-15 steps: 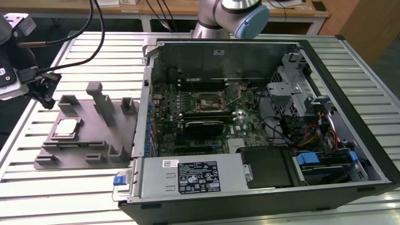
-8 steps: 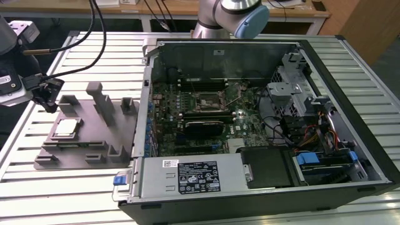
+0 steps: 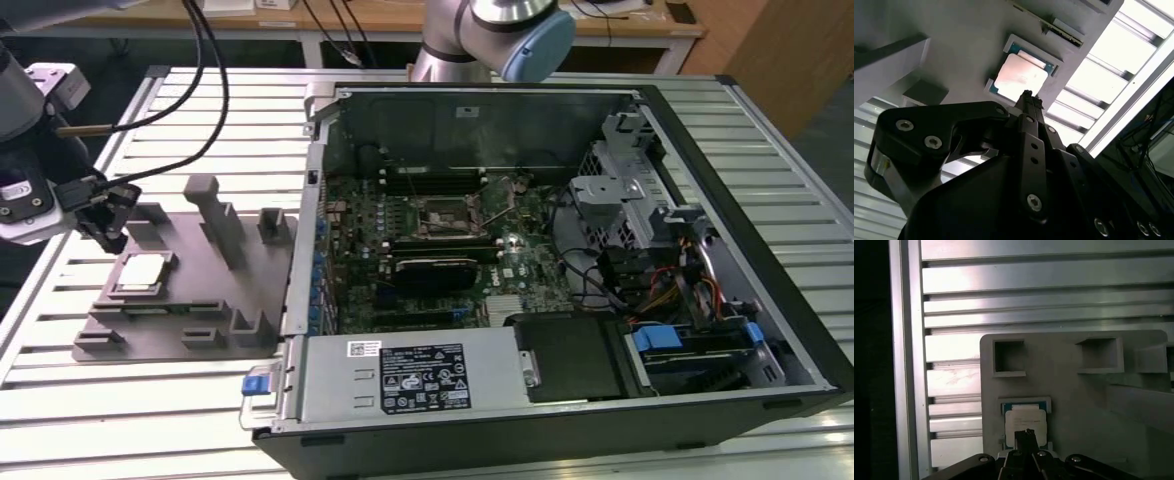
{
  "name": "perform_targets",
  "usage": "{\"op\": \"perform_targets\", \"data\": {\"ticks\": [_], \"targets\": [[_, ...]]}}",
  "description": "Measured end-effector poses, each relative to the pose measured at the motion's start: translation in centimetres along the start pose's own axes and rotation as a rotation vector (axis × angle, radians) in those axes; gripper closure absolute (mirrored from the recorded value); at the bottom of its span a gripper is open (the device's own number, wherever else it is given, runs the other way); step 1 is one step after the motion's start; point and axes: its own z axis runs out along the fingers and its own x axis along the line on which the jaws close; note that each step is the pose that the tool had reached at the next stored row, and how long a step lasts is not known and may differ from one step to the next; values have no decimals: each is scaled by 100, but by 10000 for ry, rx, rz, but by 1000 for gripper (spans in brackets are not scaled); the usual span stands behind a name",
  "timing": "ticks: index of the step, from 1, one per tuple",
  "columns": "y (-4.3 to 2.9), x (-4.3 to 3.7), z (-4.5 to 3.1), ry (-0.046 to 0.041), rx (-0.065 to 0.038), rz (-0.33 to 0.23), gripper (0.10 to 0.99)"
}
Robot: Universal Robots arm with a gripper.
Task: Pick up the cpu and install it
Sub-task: 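Pick up the cpu and move it towards the insertion slot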
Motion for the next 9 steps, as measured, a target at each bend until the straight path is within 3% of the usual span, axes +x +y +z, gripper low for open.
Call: {"op": "perform_targets", "data": {"ticks": [9], "targets": [[-26,-27,165,35,3,2,980]]}}
